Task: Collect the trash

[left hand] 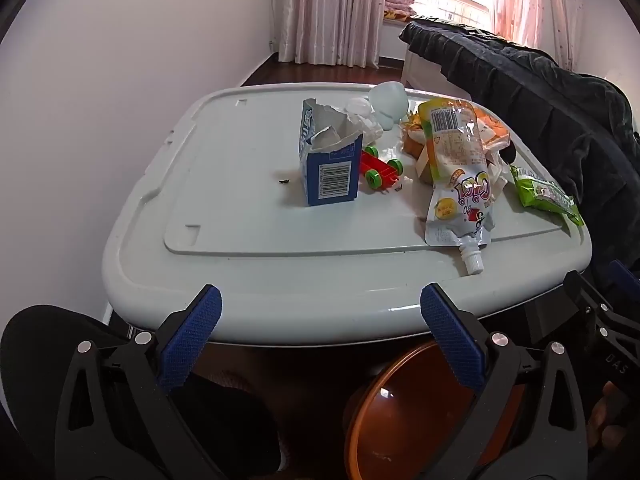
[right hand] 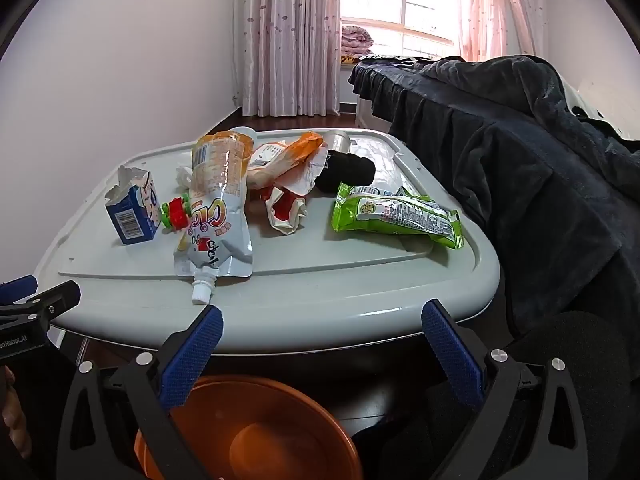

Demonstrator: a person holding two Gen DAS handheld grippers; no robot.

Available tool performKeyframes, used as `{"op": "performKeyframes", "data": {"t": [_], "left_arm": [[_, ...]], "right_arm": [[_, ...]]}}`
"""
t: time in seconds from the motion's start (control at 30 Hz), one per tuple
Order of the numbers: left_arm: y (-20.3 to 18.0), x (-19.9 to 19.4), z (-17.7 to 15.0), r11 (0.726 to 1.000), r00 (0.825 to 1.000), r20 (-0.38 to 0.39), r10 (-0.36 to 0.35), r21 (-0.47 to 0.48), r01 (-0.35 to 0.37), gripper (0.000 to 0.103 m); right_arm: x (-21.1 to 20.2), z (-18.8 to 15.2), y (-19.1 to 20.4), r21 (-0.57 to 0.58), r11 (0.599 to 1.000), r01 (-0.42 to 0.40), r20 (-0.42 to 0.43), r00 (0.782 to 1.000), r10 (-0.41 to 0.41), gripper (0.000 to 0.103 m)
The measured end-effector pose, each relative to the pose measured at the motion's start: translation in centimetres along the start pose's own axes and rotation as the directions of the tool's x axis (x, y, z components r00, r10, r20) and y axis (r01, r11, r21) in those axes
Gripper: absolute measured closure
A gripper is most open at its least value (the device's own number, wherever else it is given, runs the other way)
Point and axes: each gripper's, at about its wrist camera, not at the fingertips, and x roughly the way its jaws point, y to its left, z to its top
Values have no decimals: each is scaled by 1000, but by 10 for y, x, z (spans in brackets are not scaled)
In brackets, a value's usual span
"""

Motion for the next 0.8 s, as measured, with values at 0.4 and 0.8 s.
{"op": "performKeyframes", "data": {"t": [0.4, 0.8], "left_arm": [[-6, 1, -7, 1000, 1000, 0, -1, 3, 1, 5], [-1, 1, -6, 1000, 1000, -8, -1, -6, 1, 5]], "right_arm": [[3, -2, 0, 0, 1000, -2, -3, 1000, 2, 5], [1, -1, -1, 2, 1000, -3, -6, 1000, 3, 5]]}}
